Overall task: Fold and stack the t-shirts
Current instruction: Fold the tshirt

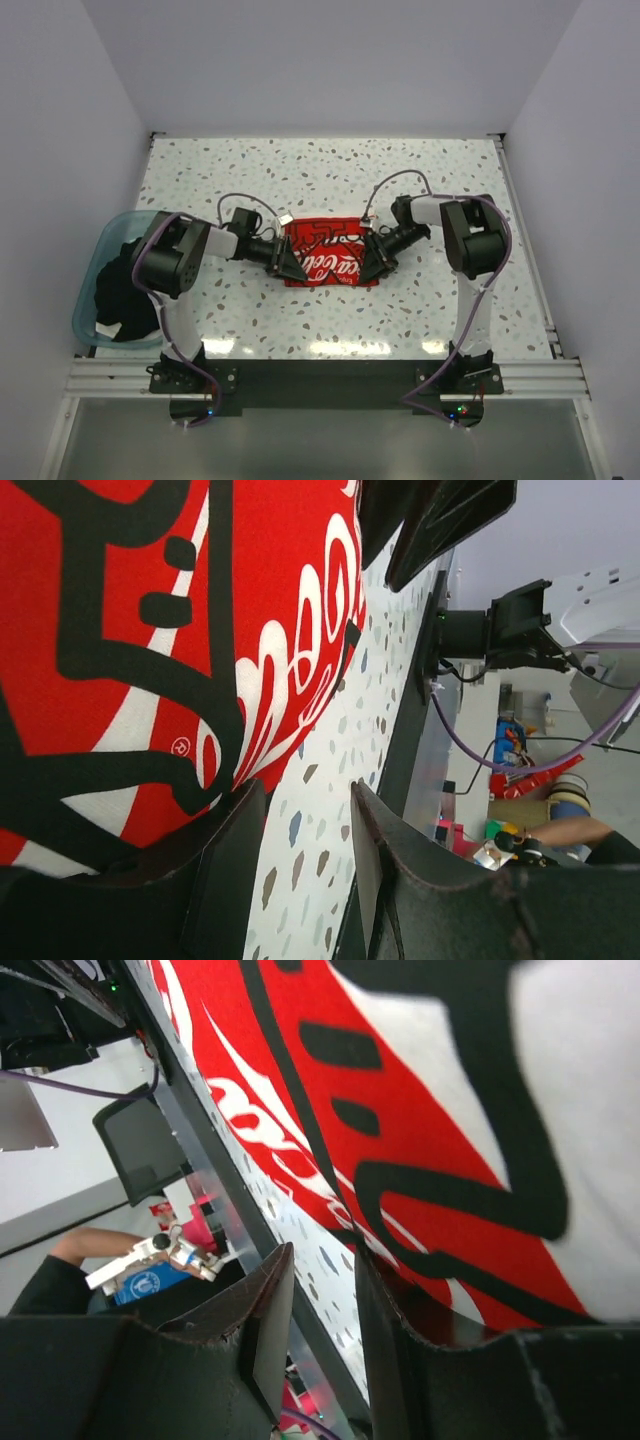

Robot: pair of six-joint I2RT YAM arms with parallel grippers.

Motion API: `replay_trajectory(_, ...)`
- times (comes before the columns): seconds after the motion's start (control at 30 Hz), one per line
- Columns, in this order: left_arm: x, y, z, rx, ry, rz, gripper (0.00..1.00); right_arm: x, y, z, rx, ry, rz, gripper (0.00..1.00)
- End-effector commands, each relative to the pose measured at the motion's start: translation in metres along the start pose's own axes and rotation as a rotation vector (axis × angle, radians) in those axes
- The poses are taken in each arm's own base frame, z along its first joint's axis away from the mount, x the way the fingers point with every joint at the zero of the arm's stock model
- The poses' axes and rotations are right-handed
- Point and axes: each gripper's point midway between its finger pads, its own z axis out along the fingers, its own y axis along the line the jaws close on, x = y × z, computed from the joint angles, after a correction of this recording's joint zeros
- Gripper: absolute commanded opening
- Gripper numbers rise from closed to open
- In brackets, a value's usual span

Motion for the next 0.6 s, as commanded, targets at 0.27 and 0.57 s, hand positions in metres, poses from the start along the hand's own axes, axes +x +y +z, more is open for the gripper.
replay_trajectory(0.27,-0.045,-0.043,-0.039,0.008,-0.055,0.237,0.47,-0.012,0.033,-0.06,0.016,-0.043,-0.205,0.33)
replay_trajectory(0.57,-0.163,-0.039,-0.029,-0.019,-0.267,0.273,0.47,-0.146,0.03,-0.072,0.047,-0.357,-0.199,0.36)
